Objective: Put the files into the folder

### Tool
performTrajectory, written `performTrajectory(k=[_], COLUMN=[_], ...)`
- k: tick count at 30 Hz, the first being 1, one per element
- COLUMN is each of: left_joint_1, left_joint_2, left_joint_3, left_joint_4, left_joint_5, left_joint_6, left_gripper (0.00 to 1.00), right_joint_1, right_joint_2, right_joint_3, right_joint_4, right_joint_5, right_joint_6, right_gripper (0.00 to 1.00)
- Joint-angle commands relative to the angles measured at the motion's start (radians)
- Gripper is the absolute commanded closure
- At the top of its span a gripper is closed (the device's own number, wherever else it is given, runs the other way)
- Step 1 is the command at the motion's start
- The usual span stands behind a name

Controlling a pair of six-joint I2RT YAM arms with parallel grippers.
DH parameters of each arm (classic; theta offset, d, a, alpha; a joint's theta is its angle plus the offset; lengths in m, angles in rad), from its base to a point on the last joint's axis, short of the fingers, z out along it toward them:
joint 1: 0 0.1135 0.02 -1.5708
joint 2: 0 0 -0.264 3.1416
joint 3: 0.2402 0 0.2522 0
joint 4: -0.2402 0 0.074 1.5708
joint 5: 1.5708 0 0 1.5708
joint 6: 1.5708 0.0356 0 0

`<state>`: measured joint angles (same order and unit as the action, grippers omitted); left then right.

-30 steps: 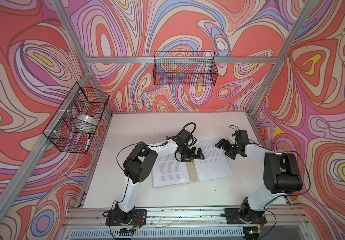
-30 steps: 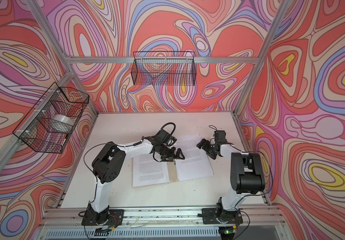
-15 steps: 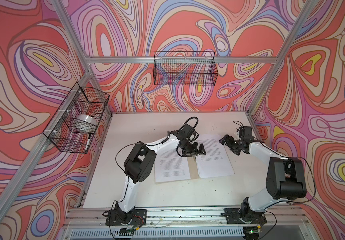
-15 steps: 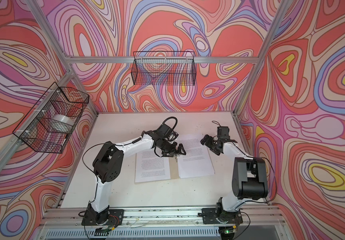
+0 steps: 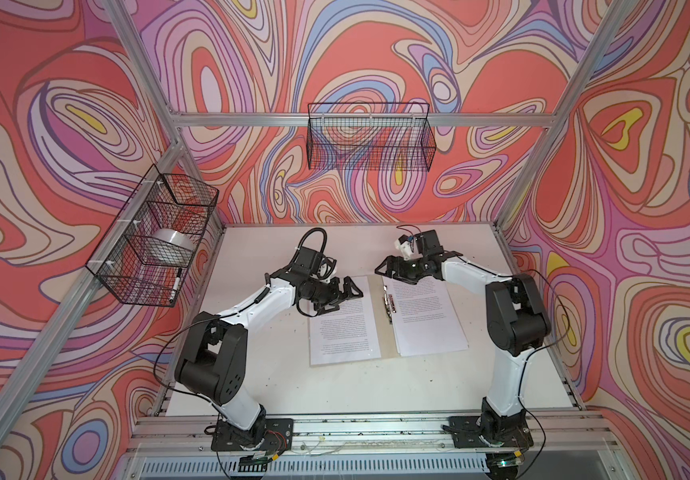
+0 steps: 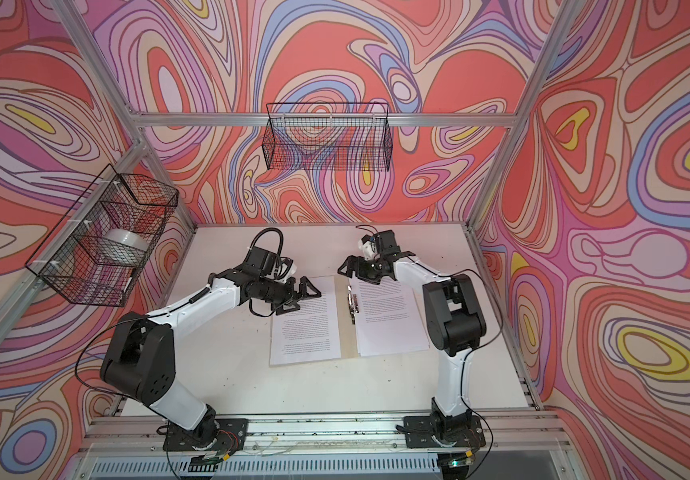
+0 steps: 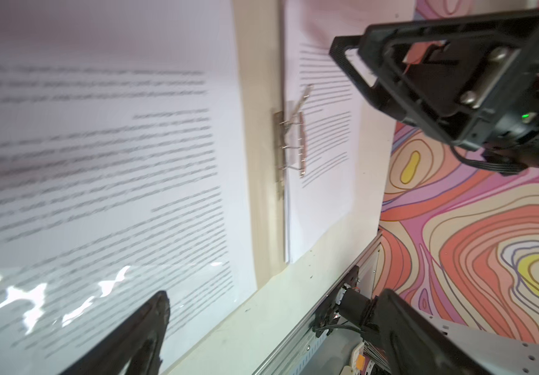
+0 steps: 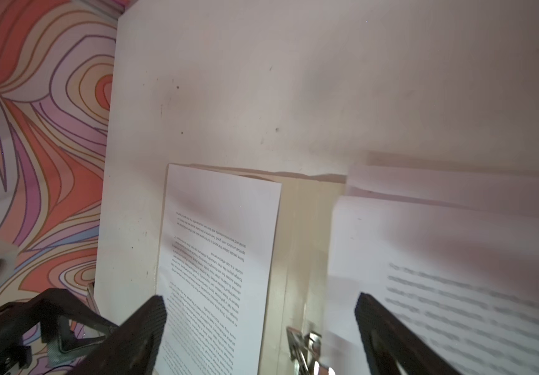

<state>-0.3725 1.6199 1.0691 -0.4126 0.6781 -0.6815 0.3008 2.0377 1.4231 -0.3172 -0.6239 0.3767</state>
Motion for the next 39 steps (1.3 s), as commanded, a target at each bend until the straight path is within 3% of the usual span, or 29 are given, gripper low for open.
performTrajectory(k=[1, 7, 15, 19, 23, 26, 29, 36, 39], left_joint_1=[0.028, 0.058, 0.065, 0.067, 0.067, 0.067, 0.063, 0.017, -0.022], left_joint_2=[-0.062, -0.034, 0.032, 0.022, 0.024, 0.026, 0.016, 0.01, 0.033], left_joint_3=[-0.062, -0.113, -0.113, -0.109, -0.098, -0.092, -0.086, -0.049, -0.019], left_joint_4=[0.018, 0.035, 0.065, 0.062, 0.054, 0.055, 0.053, 0.026, 0.032], left_joint_5=[0.03, 0.011, -0.001, -0.015, -0.024, -0.033, -0.045, -0.153, -0.186], left_joint_6=[0.004, 0.028, 0.023, 0.023, 0.031, 0.015, 0.004, -0.008, -0.012], left_gripper=[0.0, 0.0, 0.0, 0.0, 0.0, 0.0, 0.0, 0.0, 0.0], right_joint_1=[0.007, 0.041, 0.043, 0.043, 0.042, 0.038, 0.029, 0.033, 0.049], right_joint_2=[0.05, 0.037, -0.18, -0.352, -0.504, -0.587, -0.598, -0.728, -0.763], right_joint_3=[0.043, 0.002, -0.187, -0.327, -0.454, -0.531, -0.541, -0.667, -0.723], right_joint_4=[-0.01, 0.02, 0.028, 0.023, 0.01, 0.039, -0.006, 0.084, 0.155], right_joint_5=[-0.067, -0.138, -0.184, -0.141, 0.072, 0.209, 0.244, 0.349, 0.379], right_joint_6=[-0.012, 0.002, 0.009, 0.013, 0.057, 0.158, 0.272, 0.639, 0.796], right_gripper=[0.04, 0.05, 0.05, 0.05, 0.02, 0.02, 0.02, 0.02, 0.18])
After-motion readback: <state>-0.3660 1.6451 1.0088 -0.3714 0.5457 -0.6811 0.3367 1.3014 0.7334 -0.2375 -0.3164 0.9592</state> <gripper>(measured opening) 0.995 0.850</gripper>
